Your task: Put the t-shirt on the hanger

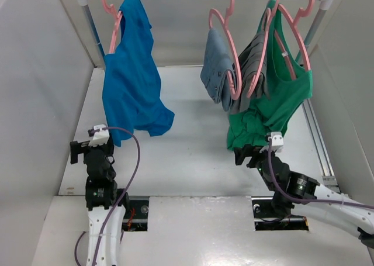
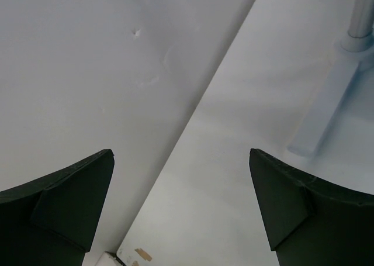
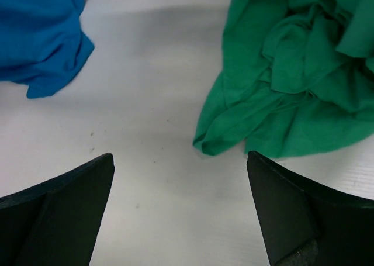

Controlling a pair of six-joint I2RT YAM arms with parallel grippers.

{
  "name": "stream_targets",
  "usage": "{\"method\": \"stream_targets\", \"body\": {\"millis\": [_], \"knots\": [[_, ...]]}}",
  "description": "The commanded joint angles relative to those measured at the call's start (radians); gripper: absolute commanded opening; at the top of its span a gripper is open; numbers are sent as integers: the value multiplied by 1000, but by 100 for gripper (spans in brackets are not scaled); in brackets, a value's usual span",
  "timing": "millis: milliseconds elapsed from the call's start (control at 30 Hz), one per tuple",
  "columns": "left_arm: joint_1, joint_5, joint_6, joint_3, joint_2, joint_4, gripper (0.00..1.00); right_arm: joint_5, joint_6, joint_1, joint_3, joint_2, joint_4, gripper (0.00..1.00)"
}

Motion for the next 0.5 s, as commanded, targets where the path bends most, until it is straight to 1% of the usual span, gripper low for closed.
{"method": "stream_targets", "body": {"millis": [0,100,133,200,467], "knots": [[3,60,8,17,-1,11,100,69,75,3,40,-26,-117,100],[3,61,8,17,-1,11,100,78,154,3,72,4,-220,100],[3,61,8,17,-1,11,100,107,188,3,84,15,-248,100],[3,61,8,17,-1,11,100,117,225,3,113,52,-285,100],[3,61,8,17,9,11,100,135,225,3,201,184,-315,100]]}}
